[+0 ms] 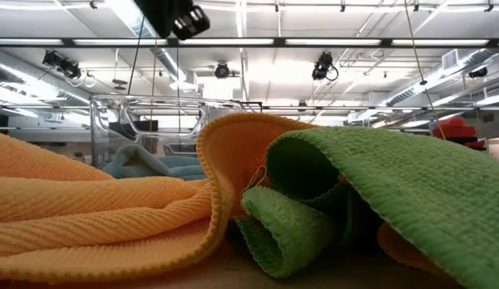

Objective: Fold microfiber towels
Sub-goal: Fold the top pink towel

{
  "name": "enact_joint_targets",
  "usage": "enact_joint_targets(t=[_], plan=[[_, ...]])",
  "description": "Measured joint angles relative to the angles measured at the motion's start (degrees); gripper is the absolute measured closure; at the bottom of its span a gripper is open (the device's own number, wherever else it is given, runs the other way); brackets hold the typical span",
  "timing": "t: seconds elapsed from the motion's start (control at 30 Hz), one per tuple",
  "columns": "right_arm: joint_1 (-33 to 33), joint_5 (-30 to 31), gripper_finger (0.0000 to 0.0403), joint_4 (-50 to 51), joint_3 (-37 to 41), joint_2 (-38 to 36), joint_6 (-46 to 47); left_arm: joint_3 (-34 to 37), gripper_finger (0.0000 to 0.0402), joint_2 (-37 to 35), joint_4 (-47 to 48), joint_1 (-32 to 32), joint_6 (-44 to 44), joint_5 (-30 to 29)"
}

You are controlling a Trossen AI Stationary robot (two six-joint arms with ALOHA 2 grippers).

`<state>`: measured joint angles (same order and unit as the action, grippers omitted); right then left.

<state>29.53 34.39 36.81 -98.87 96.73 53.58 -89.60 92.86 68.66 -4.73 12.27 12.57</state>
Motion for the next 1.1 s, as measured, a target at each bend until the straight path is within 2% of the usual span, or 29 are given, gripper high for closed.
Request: enact_joint_targets(t=[0.17,0.37,0.5,0.73,1.0,1.1], plan=[[0.8,-0.2,0.0199,1.0,-0.3,0.0,-0.3,0.0,0.0384,-1.6,-1.1,0.0,0.7,-0.1],[1.4,-0.4,0.0199,0.8,4.5,0.0,0.5,0.2,0.0391,-1.8,-4.3,0.0,0.6,-0.1],[1.5,-0.2,0.0199,1.0,8.4,0.0,4.4,5.5,0.0394,-2.3,-10.6,-0.7,-0.2,-0.1],[2.9,-0.1,0.0199,1.1,11.1,0.0,7.4,16.3,0.0372,-3.1,-18.6,-2.5,-2.7,-0.3],[2.4,0.1,0.0199,2.3,11.1,0.0,7.1,17.9,0.0378,-3.2,-23.3,-3.6,-2.6,-0.5],[2.4,0.1,0.0199,2.6,11.1,0.0,6.9,17.9,0.0369,-3.2,-26.1,-3.6,-1.9,-1.1]])
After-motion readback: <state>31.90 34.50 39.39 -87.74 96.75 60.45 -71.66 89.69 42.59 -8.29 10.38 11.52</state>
